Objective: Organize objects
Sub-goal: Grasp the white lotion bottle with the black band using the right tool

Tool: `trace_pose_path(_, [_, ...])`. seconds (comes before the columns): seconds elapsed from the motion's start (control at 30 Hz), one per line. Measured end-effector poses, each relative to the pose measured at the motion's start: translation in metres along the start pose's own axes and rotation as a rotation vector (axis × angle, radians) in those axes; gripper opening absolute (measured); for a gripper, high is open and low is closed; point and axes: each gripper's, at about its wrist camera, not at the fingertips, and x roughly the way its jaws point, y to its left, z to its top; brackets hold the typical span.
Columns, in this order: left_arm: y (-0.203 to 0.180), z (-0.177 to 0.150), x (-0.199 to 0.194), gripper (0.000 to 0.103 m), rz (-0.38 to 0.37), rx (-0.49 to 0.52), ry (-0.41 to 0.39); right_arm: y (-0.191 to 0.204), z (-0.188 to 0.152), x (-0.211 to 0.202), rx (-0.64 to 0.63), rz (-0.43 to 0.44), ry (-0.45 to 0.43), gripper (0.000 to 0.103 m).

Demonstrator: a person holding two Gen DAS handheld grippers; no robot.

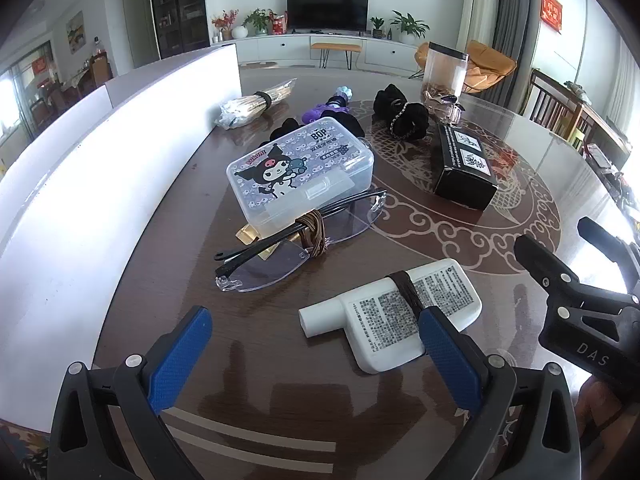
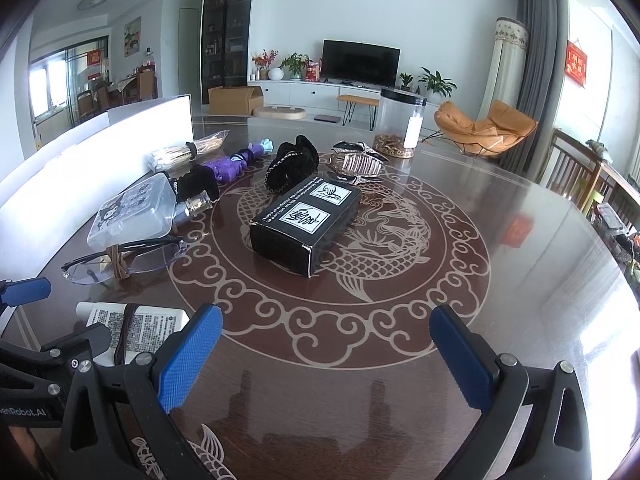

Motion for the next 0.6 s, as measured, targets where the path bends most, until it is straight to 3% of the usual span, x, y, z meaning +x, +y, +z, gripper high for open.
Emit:
trace_pose_path(0.37, [0.006,0.001,0.007,0.103,-0.02,-0.02,0.036,0.001,0.001,0.0,0.003,0.006,-0.002,0.103])
trace_pose_path(0.6, [0.018,-0.001,0.015,0.103,-0.082,-0.08,0.079,0.001,0.001,0.001,0.004,0.007,0.001,0.103])
